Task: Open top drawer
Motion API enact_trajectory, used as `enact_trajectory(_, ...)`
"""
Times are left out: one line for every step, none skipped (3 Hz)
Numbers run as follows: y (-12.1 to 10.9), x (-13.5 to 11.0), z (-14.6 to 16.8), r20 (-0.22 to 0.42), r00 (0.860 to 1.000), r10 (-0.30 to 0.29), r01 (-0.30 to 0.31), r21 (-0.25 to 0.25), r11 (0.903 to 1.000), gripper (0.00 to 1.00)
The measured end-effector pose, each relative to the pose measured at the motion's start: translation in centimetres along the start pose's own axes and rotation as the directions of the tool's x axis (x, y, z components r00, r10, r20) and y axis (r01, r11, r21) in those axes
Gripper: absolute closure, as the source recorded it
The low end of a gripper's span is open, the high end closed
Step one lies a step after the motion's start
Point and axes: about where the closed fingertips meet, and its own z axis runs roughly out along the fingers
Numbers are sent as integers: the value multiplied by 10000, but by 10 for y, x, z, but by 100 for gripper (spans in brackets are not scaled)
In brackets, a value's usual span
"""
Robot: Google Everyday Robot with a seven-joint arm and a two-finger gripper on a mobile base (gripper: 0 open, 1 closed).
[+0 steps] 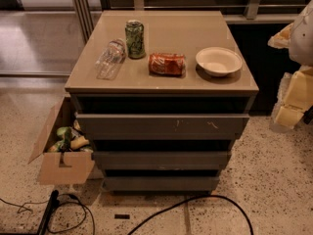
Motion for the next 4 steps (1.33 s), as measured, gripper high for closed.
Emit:
enact_trajectory(0, 0, -1, 26, 10000, 7, -7, 19, 10000, 0)
enact_trajectory(0, 1, 1, 524, 9986, 50, -42, -161, 9999, 0)
enact_trajectory(-2, 16, 25, 1505, 9880, 359, -283, -520, 9982, 0)
enact_trajectory(3, 9, 44, 3760, 9217, 950, -813, -523, 9953, 0)
